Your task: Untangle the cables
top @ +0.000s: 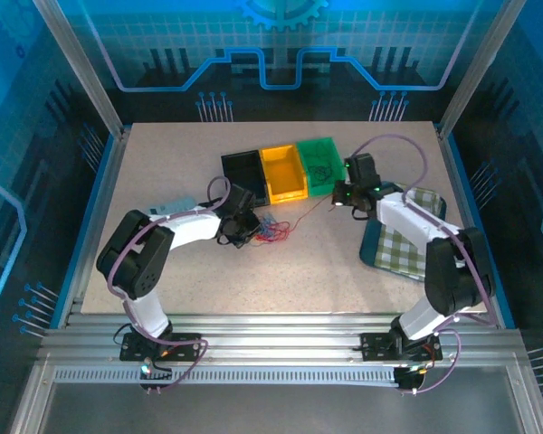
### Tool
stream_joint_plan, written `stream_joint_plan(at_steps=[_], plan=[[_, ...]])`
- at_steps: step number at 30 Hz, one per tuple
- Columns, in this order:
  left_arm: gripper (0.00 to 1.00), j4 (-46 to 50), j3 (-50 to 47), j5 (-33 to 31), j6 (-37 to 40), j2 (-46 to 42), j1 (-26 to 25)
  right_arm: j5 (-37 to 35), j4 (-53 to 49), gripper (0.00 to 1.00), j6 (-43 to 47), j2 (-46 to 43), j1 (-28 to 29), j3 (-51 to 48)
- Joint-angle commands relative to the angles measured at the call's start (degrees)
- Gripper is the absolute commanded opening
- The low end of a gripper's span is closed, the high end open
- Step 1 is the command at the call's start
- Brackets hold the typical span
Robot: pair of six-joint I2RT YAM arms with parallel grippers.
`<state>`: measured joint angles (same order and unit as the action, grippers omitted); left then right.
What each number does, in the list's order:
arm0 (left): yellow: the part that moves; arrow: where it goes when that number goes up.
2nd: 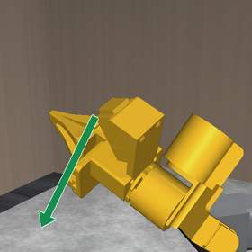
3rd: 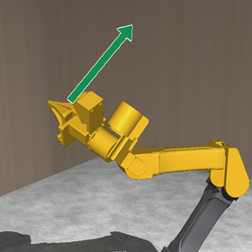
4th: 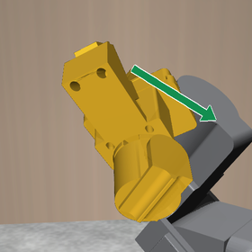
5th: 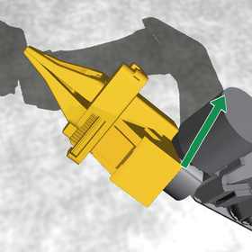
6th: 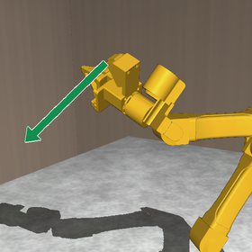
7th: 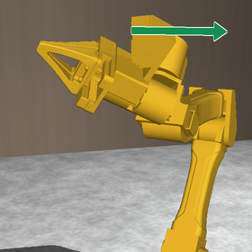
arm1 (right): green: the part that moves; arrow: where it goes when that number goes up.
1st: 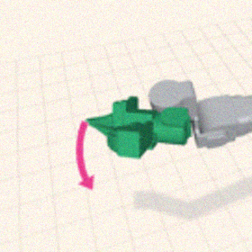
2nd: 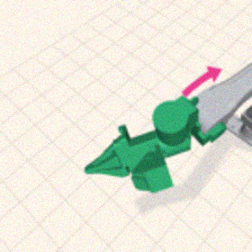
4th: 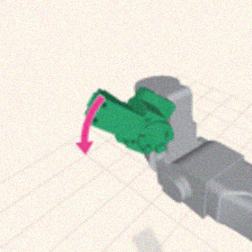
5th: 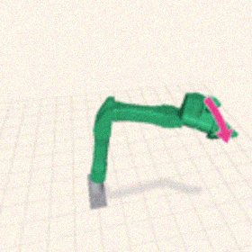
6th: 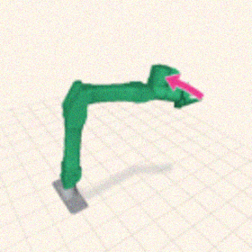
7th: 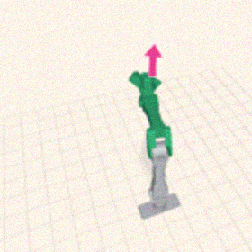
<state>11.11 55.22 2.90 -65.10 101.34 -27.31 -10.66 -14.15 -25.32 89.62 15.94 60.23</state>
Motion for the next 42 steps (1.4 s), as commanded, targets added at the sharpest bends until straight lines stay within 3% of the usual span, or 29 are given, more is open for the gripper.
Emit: stream_joint_plan(at_steps=[1,24,28,31,36,42], plan=[[0.0,4.8,-2.0,-3.2,-1.1,-1.0,0.8,-3.3,-0.3,0.0,-1.9,-3.1,-3.7,-1.5],[0.0,2.9,-8.1,-5.1,-7.3,-5.0,3.2,-1.2,-1.6,0.0,-6.2,-10.9,-25.1,-2.7],[0.04,2.9,-7.4,-3.9,-7.4,-4.0,3.1,0.9,-0.6,0.0,-6.8,-11.1,-24.0,-4.5],[0.16,2.5,-6.8,-2.7,-7.8,-3.0,3.1,1.3,0.2,0.0,-5.3,-10.8,-20.4,-5.1],[0.45,1.3,-6.5,-1.9,-8.9,-2.3,3.1,0.5,1.0,0.0,-3.7,-9.8,-13.7,-5.4],[0.51,2.1,-5.0,-1.4,-7.3,-2.7,3.1,-0.2,1.3,0.0,-3.6,-8.9,-10.0,-4.9]])
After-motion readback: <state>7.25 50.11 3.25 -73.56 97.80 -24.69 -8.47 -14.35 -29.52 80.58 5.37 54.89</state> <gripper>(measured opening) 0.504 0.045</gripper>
